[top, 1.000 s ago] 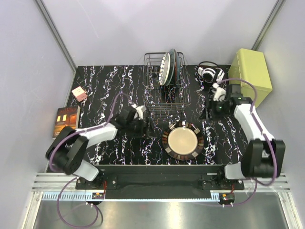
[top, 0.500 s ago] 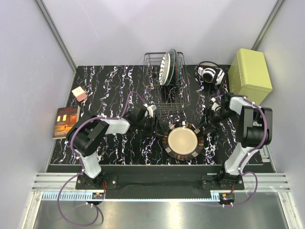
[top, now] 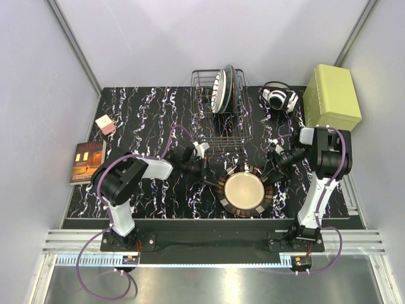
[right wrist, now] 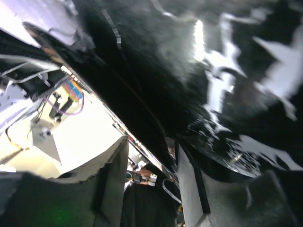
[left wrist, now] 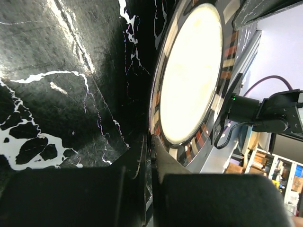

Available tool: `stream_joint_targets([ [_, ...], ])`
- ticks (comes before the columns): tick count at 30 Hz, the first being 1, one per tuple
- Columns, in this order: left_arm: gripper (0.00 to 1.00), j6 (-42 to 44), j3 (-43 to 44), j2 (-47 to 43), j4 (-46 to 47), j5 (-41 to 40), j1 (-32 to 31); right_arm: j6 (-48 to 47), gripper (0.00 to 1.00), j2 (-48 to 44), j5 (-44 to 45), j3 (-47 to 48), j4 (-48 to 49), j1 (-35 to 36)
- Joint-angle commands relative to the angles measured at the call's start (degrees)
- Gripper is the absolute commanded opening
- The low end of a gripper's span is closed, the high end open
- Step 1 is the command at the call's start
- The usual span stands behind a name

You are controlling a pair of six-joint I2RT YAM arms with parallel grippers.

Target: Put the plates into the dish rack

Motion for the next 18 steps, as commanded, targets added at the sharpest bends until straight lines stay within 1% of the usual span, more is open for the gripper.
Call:
stream_joint_targets([
  [1, 0.00, -0.44, 3.07, 1.76, 4.71, 4.37, -0.42, -6.84, 0.48, 2.48, -6.02, 2.12, -5.68, 0.76],
  [4, 0.00, -1.40, 5.89, 3.87, 4.70, 5.08, -0.42, -9.39, 0.47, 3.54, -8.65, 2.83, -7.80, 3.39],
  [7, 0.00, -4.47, 7.12, 5.45, 7.77, 6.13, -0.42, -11.68, 0.45, 4.16, -10.68, 3.44, -9.39, 7.00],
  [8, 0.00, -5.44, 7.04, 5.81, 10.39, 6.39, -0.34, -12.64, 0.45, 4.15, -11.55, 3.53, -9.83, 6.92],
  [9, 0.00, -6.24, 7.04, 5.99, 11.64, 6.92, -0.34, -12.91, 0.44, 4.07, -11.82, 3.62, -10.09, 8.74],
  [11, 0.00, -8.52, 6.60, 6.34, 14.88, 7.27, -0.34, -12.92, 0.38, 3.54, -12.35, 3.53, -10.01, 9.64],
  [13, 0.00, -9.49, 6.16, 5.73, 16.21, 7.10, -0.25, -12.74, 0.32, 3.28, -12.35, 3.45, -9.74, 9.64],
  [14, 0.00, -9.50, 5.90, 5.46, 16.57, 7.19, -0.25, -12.57, 0.24, 2.93, -12.18, 3.45, -9.66, 9.73],
  [15, 0.00, -9.50, 5.81, 5.29, 16.57, 7.01, -0.25, -12.48, 0.22, 2.66, -12.09, 3.36, -9.48, 9.73],
  [16, 0.00, -9.32, 5.72, 4.68, 16.40, 6.84, -0.16, -12.39, 0.17, 2.31, -11.91, 3.27, -9.39, 9.55],
  [17, 0.00, -8.97, 5.63, 4.23, 15.18, 6.66, -0.16, -12.39, 0.09, 1.26, -11.22, 3.18, -9.30, 9.55],
  [18, 0.00, -8.53, 5.80, 3.88, 13.77, 6.14, -0.07, -12.30, 0.06, 0.47, -10.69, 2.92, -9.13, 9.64],
])
